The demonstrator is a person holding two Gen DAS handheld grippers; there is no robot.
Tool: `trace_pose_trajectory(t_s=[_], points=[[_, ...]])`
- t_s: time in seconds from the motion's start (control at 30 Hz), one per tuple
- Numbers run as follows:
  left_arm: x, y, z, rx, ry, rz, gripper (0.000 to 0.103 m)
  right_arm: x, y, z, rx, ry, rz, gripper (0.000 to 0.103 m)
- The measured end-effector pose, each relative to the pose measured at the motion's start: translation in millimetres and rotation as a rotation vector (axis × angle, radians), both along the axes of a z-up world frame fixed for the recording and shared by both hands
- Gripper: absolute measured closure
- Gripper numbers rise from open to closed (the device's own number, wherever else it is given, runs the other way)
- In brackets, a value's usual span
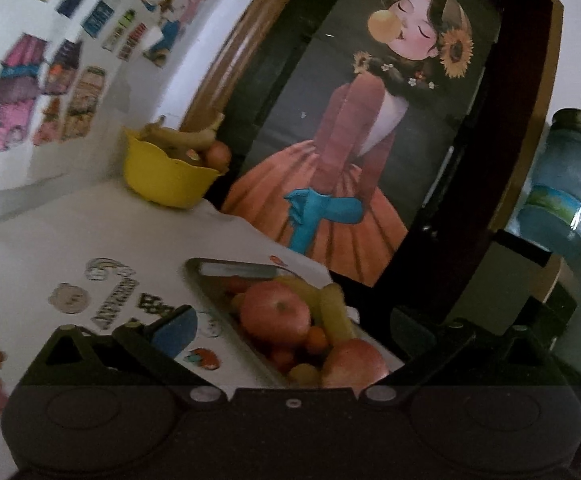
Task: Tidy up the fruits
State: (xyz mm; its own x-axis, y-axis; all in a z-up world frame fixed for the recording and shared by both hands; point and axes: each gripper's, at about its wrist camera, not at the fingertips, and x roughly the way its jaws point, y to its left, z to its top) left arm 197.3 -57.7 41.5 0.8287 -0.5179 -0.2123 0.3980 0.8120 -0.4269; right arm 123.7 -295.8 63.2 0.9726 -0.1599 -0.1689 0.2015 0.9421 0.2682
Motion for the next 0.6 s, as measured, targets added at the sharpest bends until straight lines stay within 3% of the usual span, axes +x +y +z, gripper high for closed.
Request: trace_pose_trajectory(t_s=[0.33, 0.6], points=[[-42, 31, 6, 0.059, 0.003, 0.109, 0.001, -28, 37, 6, -0.129, 0.019, -0.012, 0.0], [-71, 40, 2, 0.165, 0.051, 0.22, 0.001, -48, 48, -7, -0.156, 0.032, 0.019, 0.0]])
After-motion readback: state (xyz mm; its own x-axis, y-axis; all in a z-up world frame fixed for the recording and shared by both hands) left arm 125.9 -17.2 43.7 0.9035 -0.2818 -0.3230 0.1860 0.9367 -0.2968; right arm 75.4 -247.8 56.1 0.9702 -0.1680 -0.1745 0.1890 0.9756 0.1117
